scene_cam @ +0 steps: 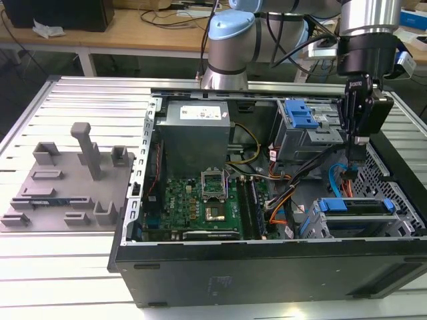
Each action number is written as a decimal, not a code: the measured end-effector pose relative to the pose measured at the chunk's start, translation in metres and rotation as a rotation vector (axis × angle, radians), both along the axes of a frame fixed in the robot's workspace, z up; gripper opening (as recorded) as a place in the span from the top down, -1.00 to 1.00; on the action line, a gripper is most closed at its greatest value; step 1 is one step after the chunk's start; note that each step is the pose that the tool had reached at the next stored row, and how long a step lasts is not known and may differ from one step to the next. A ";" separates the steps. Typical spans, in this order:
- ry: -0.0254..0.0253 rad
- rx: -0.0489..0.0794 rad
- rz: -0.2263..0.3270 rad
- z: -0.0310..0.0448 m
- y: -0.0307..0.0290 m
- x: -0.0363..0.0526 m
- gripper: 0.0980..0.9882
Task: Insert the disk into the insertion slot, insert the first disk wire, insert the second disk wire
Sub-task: 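Insert the first disk wire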
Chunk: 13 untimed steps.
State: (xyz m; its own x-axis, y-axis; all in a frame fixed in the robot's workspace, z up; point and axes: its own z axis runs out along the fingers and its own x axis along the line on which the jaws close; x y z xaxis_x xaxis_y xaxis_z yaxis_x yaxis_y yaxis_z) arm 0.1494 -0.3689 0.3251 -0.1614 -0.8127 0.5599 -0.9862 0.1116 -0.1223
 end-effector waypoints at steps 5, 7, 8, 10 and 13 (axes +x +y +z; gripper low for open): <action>0.0000 0.018 0.000 0.0009 -0.0086 0.0000 0.83; 0.0000 0.027 0.000 0.0029 -0.0132 0.0000 0.83; 0.0000 0.032 0.000 0.0040 -0.0147 0.0000 0.83; 0.0000 0.059 0.000 0.0065 -0.0190 0.0000 0.83; 0.0000 0.097 0.000 0.0094 -0.0239 0.0000 0.83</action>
